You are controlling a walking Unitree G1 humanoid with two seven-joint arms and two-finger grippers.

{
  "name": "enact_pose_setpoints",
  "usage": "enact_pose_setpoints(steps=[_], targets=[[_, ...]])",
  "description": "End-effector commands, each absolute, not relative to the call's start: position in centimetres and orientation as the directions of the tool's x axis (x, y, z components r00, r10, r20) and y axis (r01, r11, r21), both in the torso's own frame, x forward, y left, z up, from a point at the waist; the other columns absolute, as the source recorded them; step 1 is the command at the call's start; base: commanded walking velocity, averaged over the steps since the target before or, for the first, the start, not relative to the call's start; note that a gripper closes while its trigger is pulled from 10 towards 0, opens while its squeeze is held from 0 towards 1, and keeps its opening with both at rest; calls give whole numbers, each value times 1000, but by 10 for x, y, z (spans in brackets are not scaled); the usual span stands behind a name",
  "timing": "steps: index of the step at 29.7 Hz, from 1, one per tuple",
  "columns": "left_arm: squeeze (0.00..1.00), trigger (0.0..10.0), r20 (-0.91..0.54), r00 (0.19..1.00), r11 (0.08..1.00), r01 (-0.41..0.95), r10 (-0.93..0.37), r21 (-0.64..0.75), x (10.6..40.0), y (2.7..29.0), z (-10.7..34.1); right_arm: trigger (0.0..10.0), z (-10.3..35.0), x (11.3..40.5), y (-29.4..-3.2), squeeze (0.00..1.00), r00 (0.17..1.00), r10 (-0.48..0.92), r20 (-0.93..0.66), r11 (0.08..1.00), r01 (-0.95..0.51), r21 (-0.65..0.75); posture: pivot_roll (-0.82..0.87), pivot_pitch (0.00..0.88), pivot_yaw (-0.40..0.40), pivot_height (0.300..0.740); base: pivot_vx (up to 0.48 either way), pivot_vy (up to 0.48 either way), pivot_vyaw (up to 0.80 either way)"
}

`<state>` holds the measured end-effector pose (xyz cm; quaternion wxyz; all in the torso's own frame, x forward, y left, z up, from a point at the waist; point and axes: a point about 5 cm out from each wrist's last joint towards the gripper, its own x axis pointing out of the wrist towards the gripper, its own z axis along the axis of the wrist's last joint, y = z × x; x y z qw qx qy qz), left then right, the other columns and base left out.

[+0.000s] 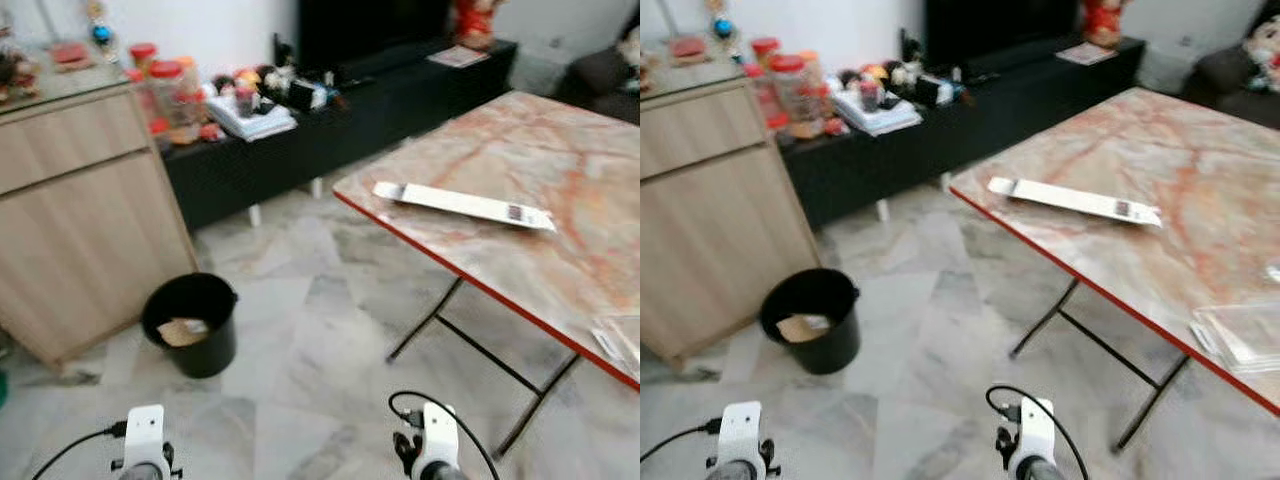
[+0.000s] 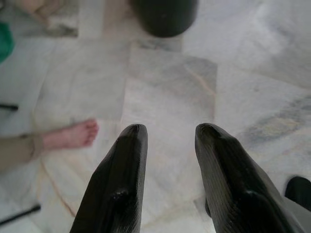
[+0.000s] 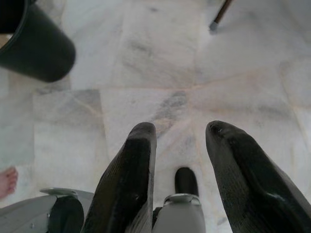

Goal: Picking trash to rubbish bin

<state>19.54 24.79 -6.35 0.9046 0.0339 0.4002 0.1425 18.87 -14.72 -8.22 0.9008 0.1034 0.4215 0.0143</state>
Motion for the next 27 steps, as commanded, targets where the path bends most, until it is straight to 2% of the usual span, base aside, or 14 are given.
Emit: enact_pose_setpoints(steps=[1, 27], targets=[[0, 10000, -719, 633, 958, -218, 285, 188, 195, 249, -64, 10000, -82, 189, -146, 0, 644, 113, -756, 979, 56, 194, 40, 0, 5, 740, 0, 0, -769], [0, 10000, -729, 624, 959, -201, 281, 198, 191, 248, -66, 10000, -83, 187, -149, 0, 633, 97, -768, 986, 46, 162, 37, 0, 0, 740, 0, 0, -769]])
